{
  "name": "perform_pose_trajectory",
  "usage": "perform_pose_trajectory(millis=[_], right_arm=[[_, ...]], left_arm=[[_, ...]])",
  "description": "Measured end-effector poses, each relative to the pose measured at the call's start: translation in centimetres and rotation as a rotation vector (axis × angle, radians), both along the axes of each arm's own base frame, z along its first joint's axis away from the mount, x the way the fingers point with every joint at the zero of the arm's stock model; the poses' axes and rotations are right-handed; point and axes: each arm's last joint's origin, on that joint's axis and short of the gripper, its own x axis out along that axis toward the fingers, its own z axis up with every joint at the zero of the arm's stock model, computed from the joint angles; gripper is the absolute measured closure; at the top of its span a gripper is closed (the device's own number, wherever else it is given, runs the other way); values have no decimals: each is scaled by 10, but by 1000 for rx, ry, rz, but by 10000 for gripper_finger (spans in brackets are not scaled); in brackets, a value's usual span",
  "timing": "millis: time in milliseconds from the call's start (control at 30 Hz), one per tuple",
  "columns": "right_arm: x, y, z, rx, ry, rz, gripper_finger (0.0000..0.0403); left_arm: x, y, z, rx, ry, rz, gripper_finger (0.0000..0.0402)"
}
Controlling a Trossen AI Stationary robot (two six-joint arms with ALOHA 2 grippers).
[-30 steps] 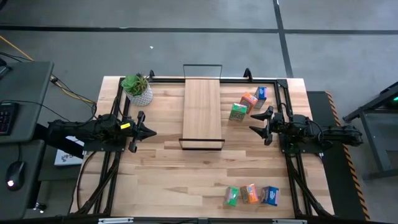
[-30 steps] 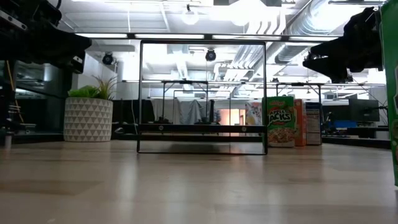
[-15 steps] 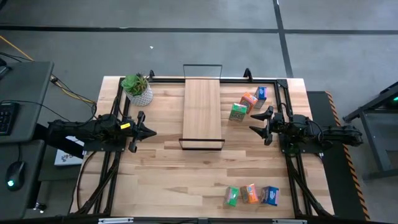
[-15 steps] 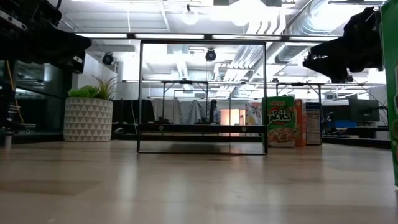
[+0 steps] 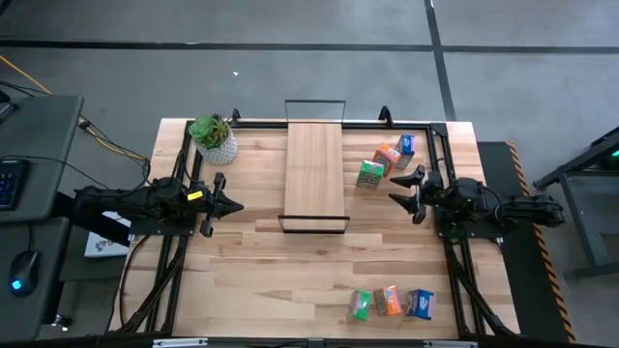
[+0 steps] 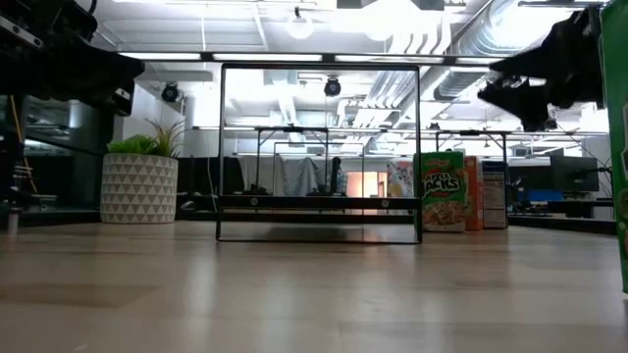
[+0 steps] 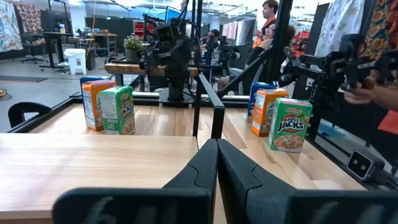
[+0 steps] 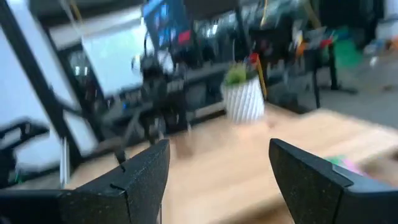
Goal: Stack cereal on shelf
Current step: Put the top blue cereal box on the shelf
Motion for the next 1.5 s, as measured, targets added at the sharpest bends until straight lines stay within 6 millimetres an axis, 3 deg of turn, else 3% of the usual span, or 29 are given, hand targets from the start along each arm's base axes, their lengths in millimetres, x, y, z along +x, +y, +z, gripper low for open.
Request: perform_pose_trajectory(millis=[167,267,467,733,967,1200,1333,1500], right_arm=[[-7,-5,23,33,-254,-161,135],[-9,-5,33,29,-342,-174,135],[6,-6,54,-72,-188,-217,135],[46,-17,82,-102,287,-582,135],[75,-17,99,-132,403,-540,135],[97,-18,107,-116,346,-542,135],[103,-30,121,-15,352,-830,135],[99,-55,133,48,605,-1058,135]], left_arm=[[0,0,0,0,0,0,398],[0,0,0,0,0,0,398],[0,0,0,0,0,0,398],[0,0,0,0,0,-1,398],[0,0,0,0,0,0,398],[0,0,0,0,0,0,398],[0,0,0,0,0,0,398],[0,0,0,0,0,-1,398]])
